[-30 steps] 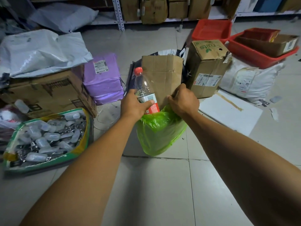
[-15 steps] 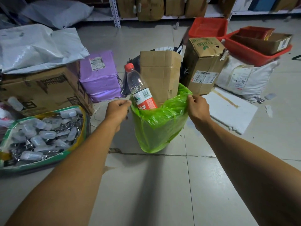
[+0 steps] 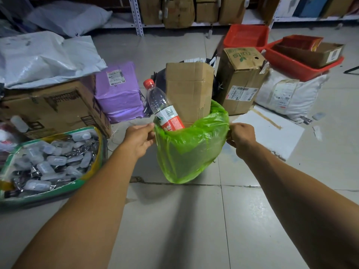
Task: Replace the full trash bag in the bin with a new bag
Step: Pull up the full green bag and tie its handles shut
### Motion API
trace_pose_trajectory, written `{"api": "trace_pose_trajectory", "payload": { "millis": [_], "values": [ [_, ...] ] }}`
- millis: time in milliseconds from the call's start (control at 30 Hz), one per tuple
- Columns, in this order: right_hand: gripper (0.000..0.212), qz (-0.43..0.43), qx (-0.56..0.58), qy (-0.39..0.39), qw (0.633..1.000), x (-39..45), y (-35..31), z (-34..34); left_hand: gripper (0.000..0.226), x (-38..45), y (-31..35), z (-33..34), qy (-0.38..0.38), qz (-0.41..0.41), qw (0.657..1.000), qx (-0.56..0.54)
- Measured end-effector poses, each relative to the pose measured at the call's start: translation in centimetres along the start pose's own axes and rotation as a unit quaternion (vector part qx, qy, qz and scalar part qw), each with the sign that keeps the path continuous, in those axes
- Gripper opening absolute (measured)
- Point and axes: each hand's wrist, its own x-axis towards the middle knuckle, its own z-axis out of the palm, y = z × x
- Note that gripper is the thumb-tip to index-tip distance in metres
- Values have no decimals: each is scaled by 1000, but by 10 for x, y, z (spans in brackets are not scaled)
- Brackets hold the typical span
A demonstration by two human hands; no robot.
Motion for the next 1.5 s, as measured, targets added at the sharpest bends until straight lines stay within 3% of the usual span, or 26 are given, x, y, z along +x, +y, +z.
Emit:
{"api": "trace_pose_trajectory", "payload": {
  "millis": [33,133,233,367,533,800,1167,1500],
  "values": [
    [27,14,-22,-15,1000,-1,2,0,4,-1,0,2,-12,-8,1000,-5],
    [16,57,-62,-63,994,-3,6,1,13,-2,-1,5,-34,-20,999,23],
    [33,94,-73,-103,987,-3,7,0,14,1,-3,-3,-47,-33,993,99],
    [25,126,-21,-189,974,-5,11,0,26,3,-12,-7,-99,-79,990,56],
    [18,94,53,-131,986,-4,11,3,13,0,-14,-8,-73,-41,996,-11],
    [38,84,130,-38,987,6,12,-4,17,0,-7,-8,-6,-9,998,-69],
    [23,88,207,-22,974,-7,-25,-25,36,-9,28,-10,6,14,996,-85],
    [27,68,108,-28,991,5,-82,-17,11,-4,87,7,27,22,995,-89]
  ]
}}
